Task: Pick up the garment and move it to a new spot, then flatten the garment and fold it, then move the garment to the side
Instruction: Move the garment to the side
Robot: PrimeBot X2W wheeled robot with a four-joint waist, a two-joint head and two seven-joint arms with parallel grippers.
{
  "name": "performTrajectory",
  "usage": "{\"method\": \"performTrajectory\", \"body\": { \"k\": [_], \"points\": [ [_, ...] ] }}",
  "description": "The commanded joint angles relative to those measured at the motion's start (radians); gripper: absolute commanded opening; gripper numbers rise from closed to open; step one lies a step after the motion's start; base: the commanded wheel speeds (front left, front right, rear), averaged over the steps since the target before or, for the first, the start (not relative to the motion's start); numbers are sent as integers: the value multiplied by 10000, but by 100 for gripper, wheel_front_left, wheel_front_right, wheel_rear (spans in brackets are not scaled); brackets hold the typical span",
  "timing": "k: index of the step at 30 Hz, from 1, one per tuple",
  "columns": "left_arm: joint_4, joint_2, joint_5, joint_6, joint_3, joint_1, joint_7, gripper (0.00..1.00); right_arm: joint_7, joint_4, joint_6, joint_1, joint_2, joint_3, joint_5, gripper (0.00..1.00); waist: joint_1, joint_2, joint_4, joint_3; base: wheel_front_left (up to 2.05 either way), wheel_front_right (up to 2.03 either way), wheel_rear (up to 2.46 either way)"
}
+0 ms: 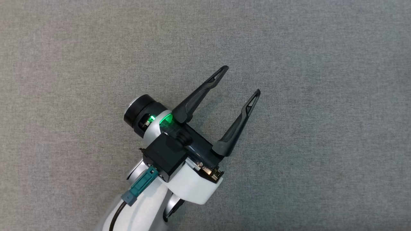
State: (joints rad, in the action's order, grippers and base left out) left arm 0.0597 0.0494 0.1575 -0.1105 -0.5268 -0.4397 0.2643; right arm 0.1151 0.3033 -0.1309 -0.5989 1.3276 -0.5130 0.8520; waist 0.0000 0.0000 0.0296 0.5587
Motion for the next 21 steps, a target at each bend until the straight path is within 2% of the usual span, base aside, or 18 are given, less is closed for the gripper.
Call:
{"method": "performTrajectory", "body": {
  "k": [1,7,10,15,21],
  "points": [
    [47,41,18,-7,-3,-142,-1,100,53,54,4,202,98,142,-45,0,0,0,20,36,0,0,0],
    [52,37,142,15,-109,-226,0,100,319,368,4,1063,389,879,-285,0,0,0,217,264,0,0,0],
    [3,41,160,4,-113,-218,0,100,443,561,4,1484,340,1173,-418,0,0,0,335,378,0,0,0],
    [-9,37,194,-25,-162,-257,0,100,633,947,4,2066,56,1709,-703,0,0,0,558,571,0,0,0],
    [-36,39,186,-31,-134,-333,0,100,840,1506,4,2575,-588,2445,-1415,2,0,0,823,727,0,0,0]
  ]
}}
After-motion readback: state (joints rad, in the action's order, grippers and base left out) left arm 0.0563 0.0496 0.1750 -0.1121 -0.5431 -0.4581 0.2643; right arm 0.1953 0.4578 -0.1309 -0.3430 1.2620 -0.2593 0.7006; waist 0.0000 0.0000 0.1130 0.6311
